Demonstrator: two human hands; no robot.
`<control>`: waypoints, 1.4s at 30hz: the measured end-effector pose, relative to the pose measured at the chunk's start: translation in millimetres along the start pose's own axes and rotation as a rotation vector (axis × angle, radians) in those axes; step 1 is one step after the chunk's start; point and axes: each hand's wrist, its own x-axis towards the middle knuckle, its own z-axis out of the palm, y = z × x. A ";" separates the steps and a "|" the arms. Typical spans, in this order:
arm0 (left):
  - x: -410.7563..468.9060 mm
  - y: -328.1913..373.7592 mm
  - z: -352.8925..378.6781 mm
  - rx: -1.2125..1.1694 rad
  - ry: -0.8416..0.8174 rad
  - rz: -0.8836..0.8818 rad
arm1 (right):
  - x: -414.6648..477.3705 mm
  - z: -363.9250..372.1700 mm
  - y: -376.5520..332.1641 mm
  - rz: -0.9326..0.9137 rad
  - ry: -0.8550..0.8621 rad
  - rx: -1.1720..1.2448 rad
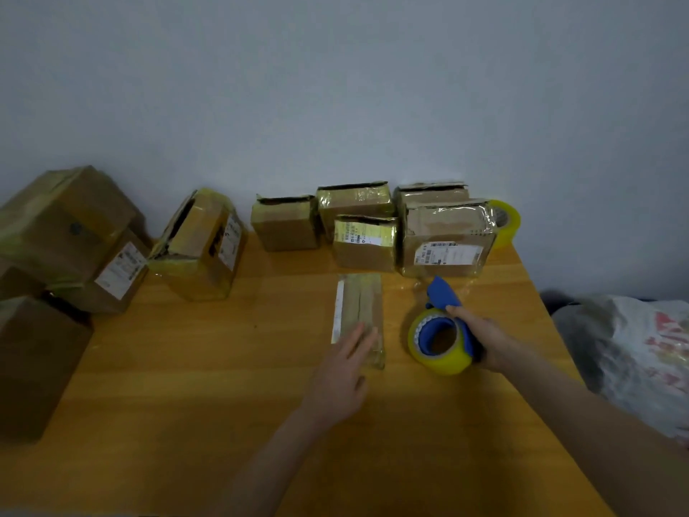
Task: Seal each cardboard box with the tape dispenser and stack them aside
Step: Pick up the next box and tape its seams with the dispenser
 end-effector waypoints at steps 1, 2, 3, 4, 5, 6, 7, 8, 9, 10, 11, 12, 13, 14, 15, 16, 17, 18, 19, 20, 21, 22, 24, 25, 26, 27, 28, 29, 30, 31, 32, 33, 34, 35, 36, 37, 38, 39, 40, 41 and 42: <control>-1.2 -1.8 -5.9 -0.089 0.076 -0.046 | 2.0 1.7 0.9 0.015 -0.002 0.029; -2.9 -5.6 -11.3 -0.149 0.172 -0.106 | 3.2 3.3 0.9 0.020 -0.004 0.042; -5.3 -10.9 -16.7 -0.192 0.260 -0.181 | 4.0 4.8 0.6 0.013 0.004 0.020; -8.7 -17.5 -21.0 -0.236 0.321 -0.268 | 4.6 5.7 0.4 -0.004 0.028 -0.055; -13.1 -24.7 -24.4 -0.282 0.360 -0.355 | 4.3 5.3 -0.1 -0.032 0.066 -0.175; -18.2 -32.3 -26.7 -0.325 0.384 -0.436 | 2.0 5.1 -1.6 -0.075 0.110 -0.301; -23.9 -39.7 -28.4 -0.354 0.403 -0.506 | -1.2 4.2 -3.1 -0.141 0.149 -0.413; -29.0 -46.4 -29.4 -0.368 0.424 -0.561 | -4.8 3.6 -4.5 -0.235 0.191 -0.509; -33.0 -51.0 -29.4 -0.374 0.443 -0.599 | -9.7 4.3 -5.8 -0.351 0.240 -0.592; -35.2 -53.5 -28.7 -0.373 0.451 -0.623 | -16.7 8.0 -5.8 -0.469 0.278 -0.647; -34.9 -53.7 -26.9 -0.369 0.444 -0.631 | -25.0 15.3 -4.7 -0.571 0.293 -0.670; -32.4 -51.4 -24.5 -0.365 0.424 -0.627 | -33.8 26.5 -1.2 -0.646 0.278 -0.686; -28.3 -47.4 -22.1 -0.366 0.397 -0.615 | -41.5 40.6 5.2 -0.689 0.240 -0.714; -23.3 -43.1 -19.6 -0.372 0.370 -0.605 | -47.8 57.0 14.2 -0.701 0.189 -0.751; -17.8 -38.8 -17.5 -0.386 0.350 -0.603 | -52.0 72.5 24.1 -0.687 0.132 -0.784; -11.9 -35.9 -16.1 -0.406 0.337 -0.612 | -56.0 86.1 32.0 -0.669 0.087 -0.801; -6.6 -34.4 -15.2 -0.423 0.322 -0.627 | -58.3 95.9 36.8 -0.664 0.068 -0.801; -2.1 -33.8 -14.8 -0.433 0.299 -0.640 | -59.5 103.0 38.7 -0.673 0.067 -0.791; 0.9 -33.4 -14.9 -0.444 0.268 -0.641 | -59.8 107.4 38.3 -0.680 0.065 -0.775; 3.0 -33.5 -15.3 -0.467 0.241 -0.629 | -59.9 110.5 37.0 -0.686 0.053 -0.759; 4.1 -33.6 -15.4 -0.501 0.221 -0.613 | -59.6 112.5 35.8 -0.692 0.034 -0.745; 4.9 -32.9 -15.6 -0.534 0.208 -0.602 | -59.3 113.7 35.3 -0.698 0.014 -0.729; 6.2 -32.3 -14.6 -0.589 0.192 -0.604 | -59.0 113.4 35.7 -0.698 -0.005 -0.699; 6.7 -32.9 -13.4 -0.617 0.186 -0.606 | -58.3 112.7 36.4 -0.699 -0.007 -0.690; 6.6 -34.2 -12.5 -0.646 0.177 -0.601 | -57.7 111.7 37.1 -0.701 -0.009 -0.688; 6.4 -35.8 -11.8 -0.674 0.166 -0.594 | -56.9 110.7 37.5 -0.702 -0.013 -0.694; 6.2 -37.3 -11.2 -0.700 0.156 -0.587 | -56.1 109.9 37.9 -0.700 -0.021 -0.702; 6.1 -38.4 -10.8 -0.717 0.149 -0.583 | -55.1 108.9 38.4 -0.694 -0.032 -0.706; 6.2 -39.6 -10.3 -0.726 0.146 -0.583 | -54.2 108.0 38.7 -0.687 -0.044 -0.706; 6.7 -40.5 -9.9 -0.732 0.148 -0.586 | -53.2 107.2 39.0 -0.681 -0.056 -0.706; 7.5 -41.2 -9.3 -0.737 0.153 -0.592 | -52.3 106.4 39.3 -0.677 -0.064 -0.705; 8.2 -41.6 -9.0 -0.741 0.158 -0.601 | -51.4 106.2 39.5 -0.672 -0.065 -0.704; 8.8 -41.7 -8.5 -0.745 0.160 -0.608 | -50.8 106.5 39.6 -0.665 -0.055 -0.702; 9.4 -41.9 -7.6 -0.742 0.160 -0.610 | -49.8 107.4 39.6 -0.658 -0.033 -0.706; 9.1 -42.4 -6.1 -0.726 0.159 -0.605 | -48.8 108.5 39.9 -0.656 0.001 -0.719; 9.0 -42.7 -5.0 -0.686 0.159 -0.596 | -47.9 109.9 40.2 -0.659 0.042 -0.742; 8.8 -43.1 -4.3 -0.619 0.163 -0.584 | -47.2 111.0 40.7 -0.671 0.083 -0.770; 9.1 -43.2 -4.7 -0.534 0.169 -0.569 | -46.3 111.5 41.3 -0.689 0.115 -0.802; 10.0 -42.9 -5.1 -0.445 0.169 -0.556 | -45.8 112.0 41.7 -0.706 0.139 -0.835; 11.5 -42.4 -5.1 -0.361 0.157 -0.548 | -45.2 111.9 42.2 -0.718 0.159 -0.877; 13.5 -41.4 -4.4 -0.292 0.139 -0.548 | -45.0 111.5 41.9 -0.722 0.176 -0.924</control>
